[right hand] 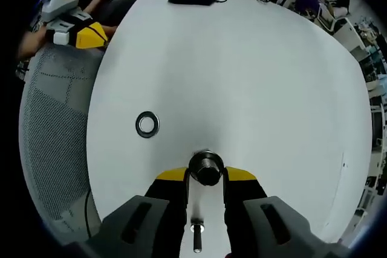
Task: Place the washer onto the threaded stud by aligning its center hole with the stud, sliding it down to the base, and recovering from edge contact or off-axis alignment until the washer reaches the visible bottom stop.
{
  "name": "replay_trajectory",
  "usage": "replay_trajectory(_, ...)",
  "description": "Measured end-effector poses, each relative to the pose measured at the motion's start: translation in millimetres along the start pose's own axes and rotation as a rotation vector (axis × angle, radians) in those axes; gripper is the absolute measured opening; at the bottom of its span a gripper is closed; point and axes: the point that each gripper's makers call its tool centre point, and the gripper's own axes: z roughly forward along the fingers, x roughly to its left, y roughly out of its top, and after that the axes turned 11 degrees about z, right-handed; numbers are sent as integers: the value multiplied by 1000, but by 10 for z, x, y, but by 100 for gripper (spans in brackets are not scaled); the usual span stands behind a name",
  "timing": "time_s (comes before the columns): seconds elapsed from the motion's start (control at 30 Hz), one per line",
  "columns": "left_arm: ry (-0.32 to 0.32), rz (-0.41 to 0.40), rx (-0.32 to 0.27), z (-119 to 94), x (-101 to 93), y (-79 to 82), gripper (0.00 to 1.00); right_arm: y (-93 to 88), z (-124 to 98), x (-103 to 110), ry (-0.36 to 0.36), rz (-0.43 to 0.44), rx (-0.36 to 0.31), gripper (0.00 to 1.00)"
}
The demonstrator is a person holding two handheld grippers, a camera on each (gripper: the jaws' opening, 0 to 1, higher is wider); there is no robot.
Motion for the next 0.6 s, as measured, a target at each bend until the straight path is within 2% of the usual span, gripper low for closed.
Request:
replay_trajectory(0.4, -1, -1, -2, -3, -1, 3, 0, -38, 108, 26, -13, 0, 21, 23)
replay_trajectory(0.43, -1, -2, -2, -3, 0, 3, 0, -64, 118, 20, -16, -8, 37, 22)
replay_trajectory(0.47, -1, -1, -2, -2, -2, 2, 0, -173, 113, -10, -32, -43, 106, 18)
replay_trajectory(0.5, -1, -1, -2, -2, -2, 2, 0, -164, 142, -69, -56, -98, 97, 6)
replay_trajectory(0.53, -1, -2, -3, -3, -3, 2, 0, -126, 158, -96, -73, -129, 66, 4)
replay_trajectory(0.57, -2, -2, -3, -4, -4, 3, 0, -171, 149, -34, -53, -91, 77, 3)
replay_trajectory(0.6, -2, -3, -4, -3, -2, 4, 0, -156, 160, 33, -17, -33, 61, 4)
